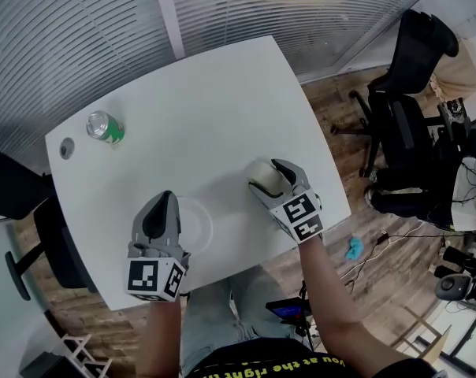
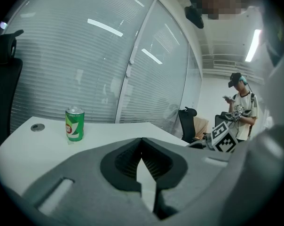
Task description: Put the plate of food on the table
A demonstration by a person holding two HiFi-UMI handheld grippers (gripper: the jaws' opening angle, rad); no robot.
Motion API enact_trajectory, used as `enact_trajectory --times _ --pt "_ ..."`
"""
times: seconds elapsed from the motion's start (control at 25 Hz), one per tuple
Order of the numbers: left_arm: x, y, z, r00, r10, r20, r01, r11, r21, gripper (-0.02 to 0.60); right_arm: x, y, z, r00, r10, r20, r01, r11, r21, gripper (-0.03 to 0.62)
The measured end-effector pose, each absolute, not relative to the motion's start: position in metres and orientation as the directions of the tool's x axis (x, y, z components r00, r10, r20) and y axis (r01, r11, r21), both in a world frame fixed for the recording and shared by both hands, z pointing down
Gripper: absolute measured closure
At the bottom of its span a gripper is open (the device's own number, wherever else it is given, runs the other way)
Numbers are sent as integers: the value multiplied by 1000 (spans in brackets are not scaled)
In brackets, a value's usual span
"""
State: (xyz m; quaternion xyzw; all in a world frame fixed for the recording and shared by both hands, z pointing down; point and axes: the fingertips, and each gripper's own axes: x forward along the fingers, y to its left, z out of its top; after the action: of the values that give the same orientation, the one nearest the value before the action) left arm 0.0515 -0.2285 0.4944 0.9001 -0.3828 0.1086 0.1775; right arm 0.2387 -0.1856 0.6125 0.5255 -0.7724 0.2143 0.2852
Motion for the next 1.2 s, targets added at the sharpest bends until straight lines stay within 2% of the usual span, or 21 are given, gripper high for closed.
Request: enact_trajectory --times 0.52,0.8,1.2 --pt "44 -231 488 674 -664 324 -736 -641 218 580 240 -184 622 -259 -657 708 -927 374 8 263" --pt "32 -234 485 652 -688 320 -757 -616 217 580 245 -185 609 -251 -685 683 -935 354 11 266" --pt "12 -233 468 619 -729 292 -785 -583 210 580 227 -194 562 -286 -714 639 -913 406 45 266"
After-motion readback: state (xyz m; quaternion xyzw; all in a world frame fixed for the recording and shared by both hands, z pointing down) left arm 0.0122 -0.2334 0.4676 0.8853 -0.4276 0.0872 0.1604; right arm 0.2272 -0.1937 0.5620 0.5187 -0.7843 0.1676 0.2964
